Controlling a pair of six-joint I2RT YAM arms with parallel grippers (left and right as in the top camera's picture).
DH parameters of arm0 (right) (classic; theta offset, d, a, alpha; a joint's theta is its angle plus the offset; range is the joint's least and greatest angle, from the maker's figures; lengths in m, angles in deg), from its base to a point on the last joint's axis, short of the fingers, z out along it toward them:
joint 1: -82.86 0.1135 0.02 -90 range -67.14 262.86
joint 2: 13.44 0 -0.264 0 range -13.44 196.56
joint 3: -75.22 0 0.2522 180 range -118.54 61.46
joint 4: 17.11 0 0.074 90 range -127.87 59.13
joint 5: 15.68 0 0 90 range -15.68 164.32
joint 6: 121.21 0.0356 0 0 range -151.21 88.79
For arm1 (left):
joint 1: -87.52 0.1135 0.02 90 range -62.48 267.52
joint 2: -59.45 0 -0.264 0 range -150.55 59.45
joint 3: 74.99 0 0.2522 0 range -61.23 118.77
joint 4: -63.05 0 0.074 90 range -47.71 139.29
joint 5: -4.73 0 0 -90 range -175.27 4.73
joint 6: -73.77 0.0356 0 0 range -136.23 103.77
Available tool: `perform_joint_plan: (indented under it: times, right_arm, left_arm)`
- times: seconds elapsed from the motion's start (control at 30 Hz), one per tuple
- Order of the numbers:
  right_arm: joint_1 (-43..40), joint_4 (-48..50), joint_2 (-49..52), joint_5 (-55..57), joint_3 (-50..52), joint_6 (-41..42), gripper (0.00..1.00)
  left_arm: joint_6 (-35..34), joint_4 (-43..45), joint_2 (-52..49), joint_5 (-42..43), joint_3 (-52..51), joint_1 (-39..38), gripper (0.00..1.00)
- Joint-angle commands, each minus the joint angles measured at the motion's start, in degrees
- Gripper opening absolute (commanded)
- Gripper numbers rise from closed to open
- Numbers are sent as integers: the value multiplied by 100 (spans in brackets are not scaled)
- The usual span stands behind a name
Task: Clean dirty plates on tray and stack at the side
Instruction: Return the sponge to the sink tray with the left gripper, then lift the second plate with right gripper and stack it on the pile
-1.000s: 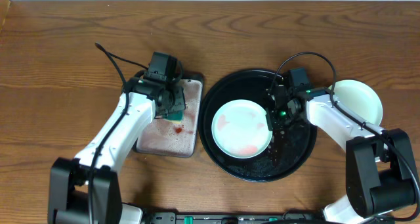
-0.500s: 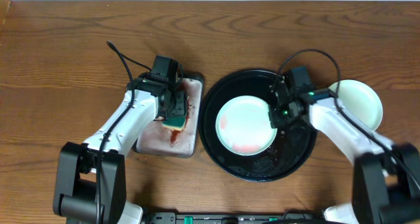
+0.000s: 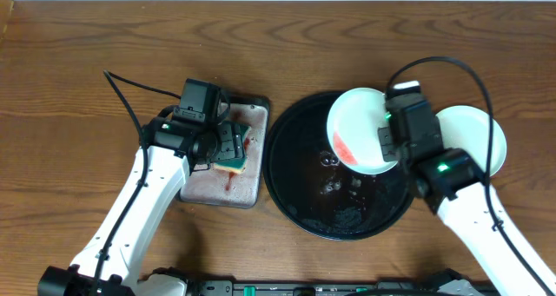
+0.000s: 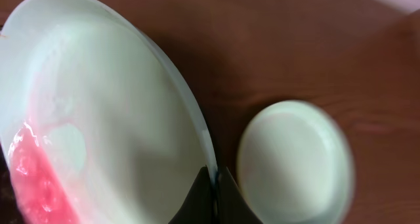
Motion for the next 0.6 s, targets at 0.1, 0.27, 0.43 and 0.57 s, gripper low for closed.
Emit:
perform_joint_plan:
  times: [0.1,0.27,0.43,0.57]
  right_arm:
    - [1294,72,-70,2566,-13,-162,1]
    - [2221,247,-68,3928,-13,-247,1]
    - [2889,573,-68,5110,-13,-459,1]
    - [3049,734,-68,5652,-13,-459,1]
  left_arm:
    - [-94,-17,-92,31,72,28,80]
    - [-94,-17,-116,31,72,28,80]
    - [-92,9,-116,31,72,28,81]
    - [-92,9,-116,31,72,28,81]
